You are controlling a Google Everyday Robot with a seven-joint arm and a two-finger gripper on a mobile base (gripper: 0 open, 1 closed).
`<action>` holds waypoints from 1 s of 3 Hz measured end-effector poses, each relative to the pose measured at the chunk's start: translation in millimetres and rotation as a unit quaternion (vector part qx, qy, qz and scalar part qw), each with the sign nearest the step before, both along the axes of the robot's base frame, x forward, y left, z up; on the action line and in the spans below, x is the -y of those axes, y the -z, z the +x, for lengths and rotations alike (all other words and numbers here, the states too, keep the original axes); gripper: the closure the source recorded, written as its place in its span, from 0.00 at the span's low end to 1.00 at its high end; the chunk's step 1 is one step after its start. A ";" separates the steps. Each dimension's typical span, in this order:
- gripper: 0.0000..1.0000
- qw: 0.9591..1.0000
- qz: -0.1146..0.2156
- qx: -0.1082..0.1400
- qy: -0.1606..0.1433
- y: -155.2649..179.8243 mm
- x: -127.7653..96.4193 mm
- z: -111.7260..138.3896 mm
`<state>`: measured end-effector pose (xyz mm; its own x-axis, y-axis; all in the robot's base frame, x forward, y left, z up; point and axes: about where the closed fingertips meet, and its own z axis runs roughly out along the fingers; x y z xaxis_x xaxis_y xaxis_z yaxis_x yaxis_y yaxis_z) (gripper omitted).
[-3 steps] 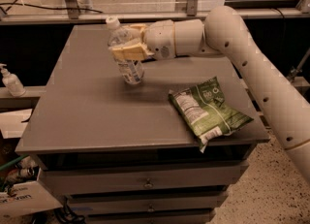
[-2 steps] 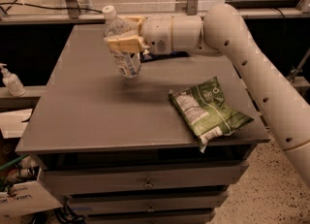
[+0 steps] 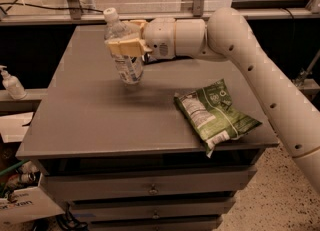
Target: Place blue plastic bottle upright
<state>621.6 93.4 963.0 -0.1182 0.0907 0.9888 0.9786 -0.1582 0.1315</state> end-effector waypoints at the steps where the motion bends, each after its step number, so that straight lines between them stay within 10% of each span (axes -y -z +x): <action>1: 1.00 1.000 0.023 -0.004 0.004 1.9 -2.3 -1.7; 3: 1.00 0.999 0.044 -0.007 -0.003 15.1 -3.0 -10.5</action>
Offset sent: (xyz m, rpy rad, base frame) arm -0.0033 -0.0018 -0.0062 0.1233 -0.0588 -0.0111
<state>611.1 96.4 947.9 -0.1039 0.0030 0.9946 0.9812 -0.1630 0.1030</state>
